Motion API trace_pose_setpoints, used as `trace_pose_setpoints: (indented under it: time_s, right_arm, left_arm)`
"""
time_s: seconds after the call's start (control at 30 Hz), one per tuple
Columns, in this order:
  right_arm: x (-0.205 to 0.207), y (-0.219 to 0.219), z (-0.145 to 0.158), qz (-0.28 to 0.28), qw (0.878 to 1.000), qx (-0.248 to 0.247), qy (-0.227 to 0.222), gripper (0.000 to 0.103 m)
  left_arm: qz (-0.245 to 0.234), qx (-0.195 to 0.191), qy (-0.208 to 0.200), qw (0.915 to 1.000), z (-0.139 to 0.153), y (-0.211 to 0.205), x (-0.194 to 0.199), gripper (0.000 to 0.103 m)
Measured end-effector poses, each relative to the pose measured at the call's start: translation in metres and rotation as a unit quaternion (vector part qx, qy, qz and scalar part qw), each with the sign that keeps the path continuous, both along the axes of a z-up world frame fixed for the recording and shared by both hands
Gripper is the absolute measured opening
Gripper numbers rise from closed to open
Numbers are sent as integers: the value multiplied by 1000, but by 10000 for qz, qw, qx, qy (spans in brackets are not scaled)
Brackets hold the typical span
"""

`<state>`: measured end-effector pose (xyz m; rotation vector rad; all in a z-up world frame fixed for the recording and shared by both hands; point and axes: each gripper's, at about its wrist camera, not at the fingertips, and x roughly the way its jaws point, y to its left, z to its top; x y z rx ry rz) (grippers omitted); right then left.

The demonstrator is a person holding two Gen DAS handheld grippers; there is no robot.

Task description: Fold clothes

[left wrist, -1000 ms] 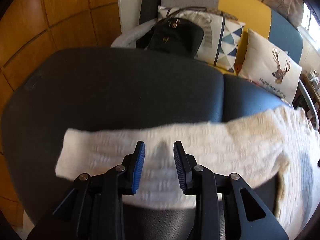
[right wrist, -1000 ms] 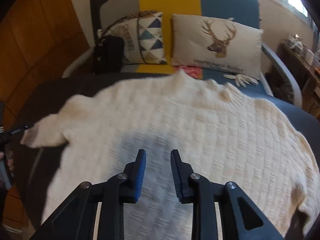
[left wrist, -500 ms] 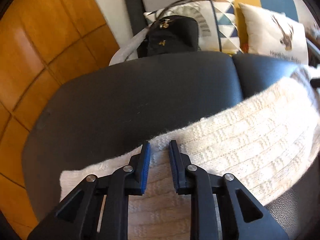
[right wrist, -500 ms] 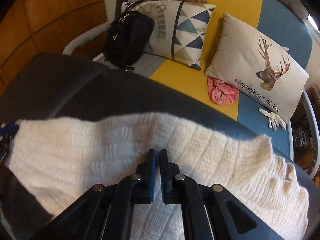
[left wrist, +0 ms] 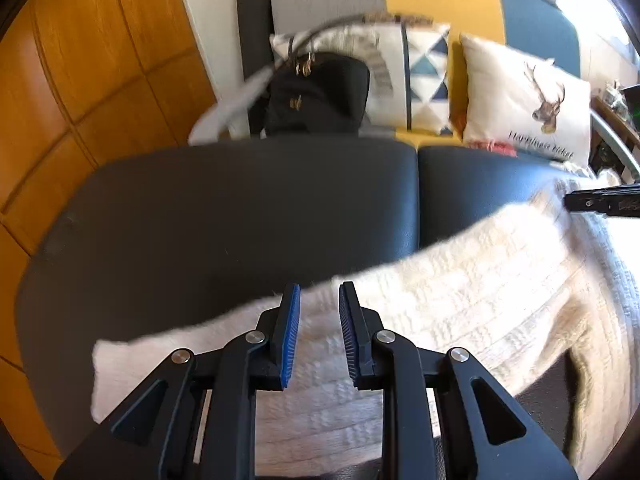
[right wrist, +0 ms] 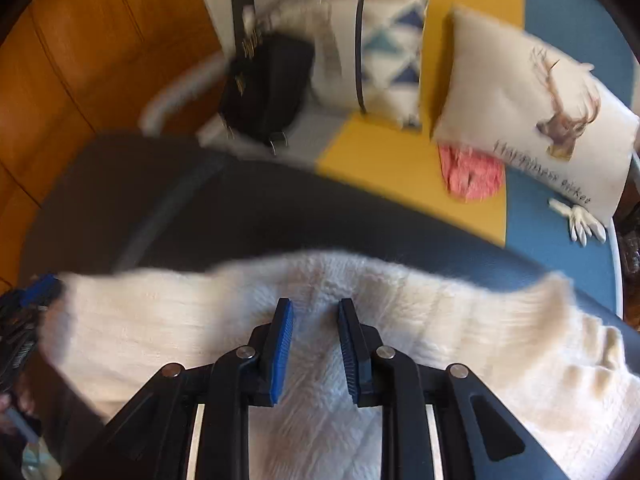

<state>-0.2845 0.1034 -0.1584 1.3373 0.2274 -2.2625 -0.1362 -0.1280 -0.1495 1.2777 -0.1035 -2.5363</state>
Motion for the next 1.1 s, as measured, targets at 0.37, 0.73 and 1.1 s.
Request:
trace_pose_setpoints:
  time_s: [0.37,0.73,1.1]
  right_arm:
    - [25,105,40,-692,9965,-443,173,22]
    - [32,284,31,-2110,9765,428,43,24]
    - [25,294,8,-2017,9792,197,118,25]
  left_arm:
    - [-31,175,425,9989,16,22,2,44]
    - [-1209,558,935,9867,71,139,-17,35]
    - [-1813,313,91,9829,8,256,-74,36]
